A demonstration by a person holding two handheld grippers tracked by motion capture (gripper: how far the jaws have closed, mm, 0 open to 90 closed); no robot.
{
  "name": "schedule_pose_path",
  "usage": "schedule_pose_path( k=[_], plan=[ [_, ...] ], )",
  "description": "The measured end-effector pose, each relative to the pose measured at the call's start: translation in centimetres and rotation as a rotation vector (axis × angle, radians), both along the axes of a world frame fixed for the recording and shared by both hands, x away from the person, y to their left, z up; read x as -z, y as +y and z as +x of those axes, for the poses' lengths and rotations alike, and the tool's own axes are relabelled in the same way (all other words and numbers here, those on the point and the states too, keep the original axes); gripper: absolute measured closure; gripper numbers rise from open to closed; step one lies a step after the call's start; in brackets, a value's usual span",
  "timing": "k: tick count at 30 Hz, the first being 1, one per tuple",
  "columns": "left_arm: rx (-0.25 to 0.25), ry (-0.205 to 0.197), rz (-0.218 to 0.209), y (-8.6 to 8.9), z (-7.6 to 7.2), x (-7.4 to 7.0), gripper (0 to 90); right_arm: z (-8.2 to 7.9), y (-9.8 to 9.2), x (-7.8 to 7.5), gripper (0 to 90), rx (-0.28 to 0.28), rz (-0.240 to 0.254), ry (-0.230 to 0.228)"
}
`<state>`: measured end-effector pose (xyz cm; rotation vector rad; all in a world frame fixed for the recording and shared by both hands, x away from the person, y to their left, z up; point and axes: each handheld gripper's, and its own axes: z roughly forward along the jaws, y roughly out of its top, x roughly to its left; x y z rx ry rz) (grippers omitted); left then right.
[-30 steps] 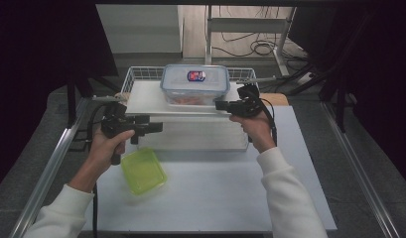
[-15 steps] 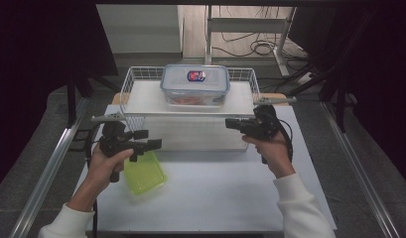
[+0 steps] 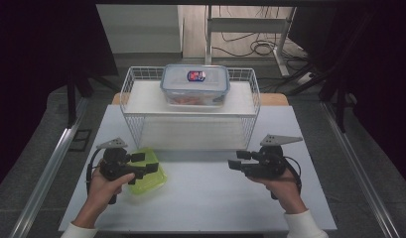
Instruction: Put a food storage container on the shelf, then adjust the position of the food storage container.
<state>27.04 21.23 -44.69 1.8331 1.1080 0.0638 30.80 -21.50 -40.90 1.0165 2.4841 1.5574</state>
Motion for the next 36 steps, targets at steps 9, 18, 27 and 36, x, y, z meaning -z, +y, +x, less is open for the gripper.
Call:
schedule_pose_path(
  k=[9, 18, 27, 36],
  plan=[
    [-0.002, 0.006, 0.053, 0.0, -0.5, 1.0, 23.1, -0.4, -1.1, 2.8, 35.6, 0.011, -0.031, 0.066],
    [-0.007, -0.004, 0.049, 0.8, -0.9, 1.1, 24.5, -0.2, -1.1, 3.8, 33.8, 0.017, -0.051, 0.096],
    [-0.012, -0.01, 0.051, 2.2, -1.5, 1.1, 23.3, 0.0, -1.6, 4.5, 33.3, 0.047, -0.06, 0.121],
    [0.003, 0.004, 0.072, 4.0, -3.4, 0.5, 43.2, -0.1, -1.8, 4.9, 32.5, 0.061, -0.058, 0.129]
  ],
)
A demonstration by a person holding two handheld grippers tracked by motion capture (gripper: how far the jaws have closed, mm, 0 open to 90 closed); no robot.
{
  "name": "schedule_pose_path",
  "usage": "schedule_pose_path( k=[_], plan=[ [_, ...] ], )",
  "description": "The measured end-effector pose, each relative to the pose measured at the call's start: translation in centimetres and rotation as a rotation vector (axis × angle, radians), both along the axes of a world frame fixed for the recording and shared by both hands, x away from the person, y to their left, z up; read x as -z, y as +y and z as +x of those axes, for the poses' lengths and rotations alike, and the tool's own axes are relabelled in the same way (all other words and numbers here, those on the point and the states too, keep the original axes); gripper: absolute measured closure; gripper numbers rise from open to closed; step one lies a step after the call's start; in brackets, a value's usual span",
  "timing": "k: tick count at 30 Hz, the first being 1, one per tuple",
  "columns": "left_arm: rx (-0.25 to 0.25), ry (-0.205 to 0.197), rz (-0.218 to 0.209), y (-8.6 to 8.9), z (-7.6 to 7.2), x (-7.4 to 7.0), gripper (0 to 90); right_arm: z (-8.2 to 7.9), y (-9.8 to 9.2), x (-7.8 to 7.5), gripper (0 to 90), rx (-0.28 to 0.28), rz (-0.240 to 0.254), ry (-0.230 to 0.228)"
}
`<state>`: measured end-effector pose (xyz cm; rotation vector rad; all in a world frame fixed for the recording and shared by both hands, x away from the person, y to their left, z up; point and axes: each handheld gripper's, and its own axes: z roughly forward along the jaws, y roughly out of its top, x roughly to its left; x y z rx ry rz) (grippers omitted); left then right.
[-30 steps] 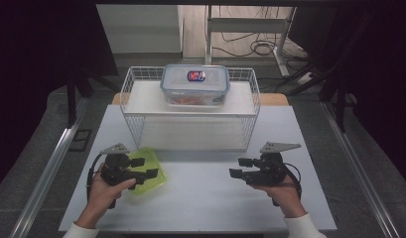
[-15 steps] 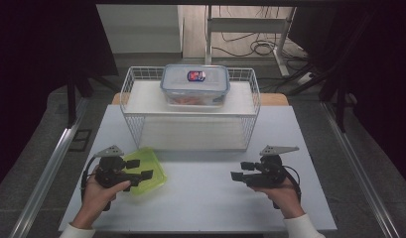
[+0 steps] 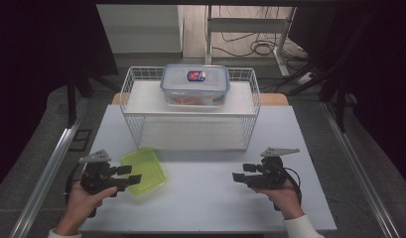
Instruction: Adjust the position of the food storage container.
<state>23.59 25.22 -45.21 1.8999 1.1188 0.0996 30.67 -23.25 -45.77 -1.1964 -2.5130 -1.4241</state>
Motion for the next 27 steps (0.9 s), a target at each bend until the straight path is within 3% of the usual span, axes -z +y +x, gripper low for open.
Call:
schedule_pose_path(
  k=[4, 8, 9, 12, 16, 19, 24, 27],
  plan=[
    [-0.024, 0.015, 0.013, 1.3, -0.8, 0.2, 47.5, 0.0, 0.0, 0.4, 31.8, -0.004, -0.01, 0.03],
    [-0.035, 0.035, 0.059, 2.1, -1.7, 0.7, 54.4, 0.1, -0.1, 0.6, 31.7, 0.01, -0.003, 0.046],
    [-0.047, 0.042, 0.092, 2.5, -2.3, 1.0, 56.9, 0.1, -0.2, 0.6, 31.6, 0.011, -0.002, 0.042],
    [-0.049, 0.049, 0.119, 3.0, -2.9, 1.2, 68.9, 0.2, -0.3, 0.5, 31.7, 0.029, 0.0, 0.023],
    [-0.021, 0.096, 0.137, 3.7, -3.7, 2.4, 86.8, 0.3, -0.4, 0.5, 31.7, 0.04, 0.007, 0.026],
    [0.029, 0.149, 0.195, 2.8, -4.0, 4.3, 89.8, 0.2, -0.3, 0.6, 31.6, 0.038, 0.009, 0.034],
    [0.061, 0.168, 0.212, 1.8, -4.0, 5.4, 89.9, 0.2, -0.2, 0.7, 31.6, 0.033, 0.005, 0.034],
    [0.048, 0.168, 0.224, 1.4, -3.4, 5.4, 89.9, 0.3, -0.3, 0.7, 31.4, 0.038, 0.005, 0.042]
  ],
)
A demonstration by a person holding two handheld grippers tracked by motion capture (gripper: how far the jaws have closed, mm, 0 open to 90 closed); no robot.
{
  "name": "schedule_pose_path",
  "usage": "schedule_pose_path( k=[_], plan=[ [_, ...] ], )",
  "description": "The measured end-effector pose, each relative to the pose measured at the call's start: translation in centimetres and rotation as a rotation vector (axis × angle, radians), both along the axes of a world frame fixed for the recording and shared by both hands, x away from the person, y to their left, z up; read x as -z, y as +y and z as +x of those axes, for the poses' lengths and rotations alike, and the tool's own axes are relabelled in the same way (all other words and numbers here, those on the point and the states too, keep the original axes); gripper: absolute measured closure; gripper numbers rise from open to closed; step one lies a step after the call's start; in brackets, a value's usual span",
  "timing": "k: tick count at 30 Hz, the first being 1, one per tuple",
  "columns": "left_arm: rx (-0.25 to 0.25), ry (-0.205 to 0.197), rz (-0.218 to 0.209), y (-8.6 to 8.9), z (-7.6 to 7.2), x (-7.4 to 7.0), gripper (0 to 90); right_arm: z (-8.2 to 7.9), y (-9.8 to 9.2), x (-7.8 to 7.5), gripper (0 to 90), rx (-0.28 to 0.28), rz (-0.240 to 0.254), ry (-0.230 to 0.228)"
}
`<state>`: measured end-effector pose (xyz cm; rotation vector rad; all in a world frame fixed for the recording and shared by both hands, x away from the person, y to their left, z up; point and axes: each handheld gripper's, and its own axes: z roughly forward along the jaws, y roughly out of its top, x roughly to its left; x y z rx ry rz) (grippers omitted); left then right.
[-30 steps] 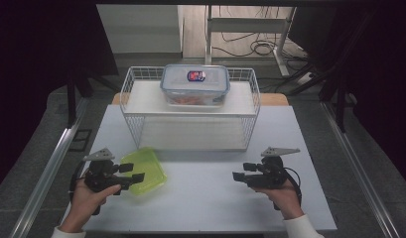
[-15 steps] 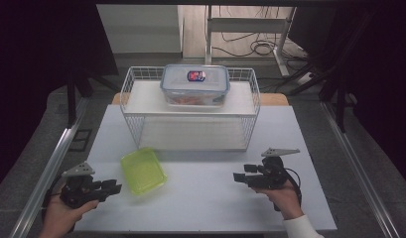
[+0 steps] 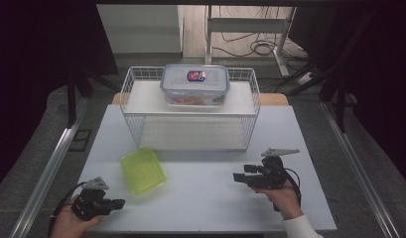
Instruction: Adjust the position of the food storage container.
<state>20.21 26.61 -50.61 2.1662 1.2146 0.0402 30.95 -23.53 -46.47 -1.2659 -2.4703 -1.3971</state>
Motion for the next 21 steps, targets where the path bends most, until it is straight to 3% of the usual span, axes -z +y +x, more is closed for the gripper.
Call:
schedule_pose_path(
  k=[8, 21],
  plan=[
    [0.002, -0.003, 0.003, -1.1, 2.4, 0.0, 89.9, 0.0, 0.0, 0.1, 31.2, -0.003, -0.003, 0.005],
    [0.051, -0.004, 0.017, -4.4, 3.7, -0.1, 89.8, 0.1, -0.1, 0.1, 30.9, -0.002, -0.003, 0.013]
  ],
)
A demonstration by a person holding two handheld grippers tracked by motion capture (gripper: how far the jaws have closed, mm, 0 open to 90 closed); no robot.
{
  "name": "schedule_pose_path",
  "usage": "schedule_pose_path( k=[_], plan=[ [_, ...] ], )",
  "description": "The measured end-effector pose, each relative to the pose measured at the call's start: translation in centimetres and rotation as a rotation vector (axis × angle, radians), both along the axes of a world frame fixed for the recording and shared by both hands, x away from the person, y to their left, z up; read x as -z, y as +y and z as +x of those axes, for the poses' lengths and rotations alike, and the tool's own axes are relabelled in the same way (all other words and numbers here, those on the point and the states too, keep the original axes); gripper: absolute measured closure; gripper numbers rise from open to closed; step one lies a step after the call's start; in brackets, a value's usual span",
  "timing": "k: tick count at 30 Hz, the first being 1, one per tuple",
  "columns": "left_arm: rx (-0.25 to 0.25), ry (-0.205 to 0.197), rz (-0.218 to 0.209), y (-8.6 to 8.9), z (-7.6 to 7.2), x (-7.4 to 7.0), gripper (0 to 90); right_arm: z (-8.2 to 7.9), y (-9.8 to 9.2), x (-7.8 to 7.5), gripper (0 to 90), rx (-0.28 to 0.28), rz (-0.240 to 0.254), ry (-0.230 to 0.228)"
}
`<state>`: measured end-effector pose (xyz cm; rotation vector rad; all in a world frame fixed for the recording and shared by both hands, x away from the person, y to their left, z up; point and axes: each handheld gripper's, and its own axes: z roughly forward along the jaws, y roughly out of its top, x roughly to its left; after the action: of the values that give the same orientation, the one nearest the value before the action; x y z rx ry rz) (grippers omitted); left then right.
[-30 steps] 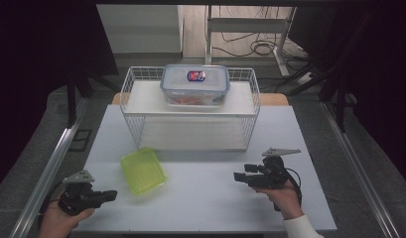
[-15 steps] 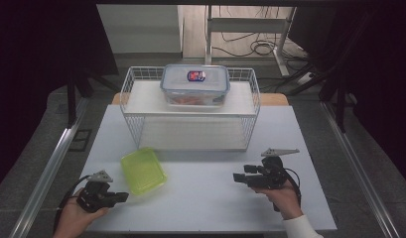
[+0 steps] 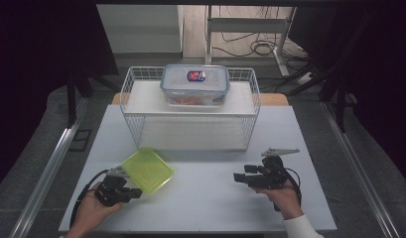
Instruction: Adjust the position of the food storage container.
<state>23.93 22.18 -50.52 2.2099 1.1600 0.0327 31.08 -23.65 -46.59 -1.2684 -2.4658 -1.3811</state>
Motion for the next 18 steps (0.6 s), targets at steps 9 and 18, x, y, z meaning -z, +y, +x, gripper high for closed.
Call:
schedule_pose_path(
  k=[9, 18],
  plan=[
    [0.011, -0.005, 0.0, -2.5, 1.2, -0.1, 89.6, 0.1, -0.1, 0.1, 30.9, 0.003, 0.0, 0.004],
    [0.005, -0.013, -0.006, -3.9, 1.7, -0.1, 89.9, 0.2, -0.2, 0.2, 30.8, 0.008, 0.001, 0.007]
  ],
)
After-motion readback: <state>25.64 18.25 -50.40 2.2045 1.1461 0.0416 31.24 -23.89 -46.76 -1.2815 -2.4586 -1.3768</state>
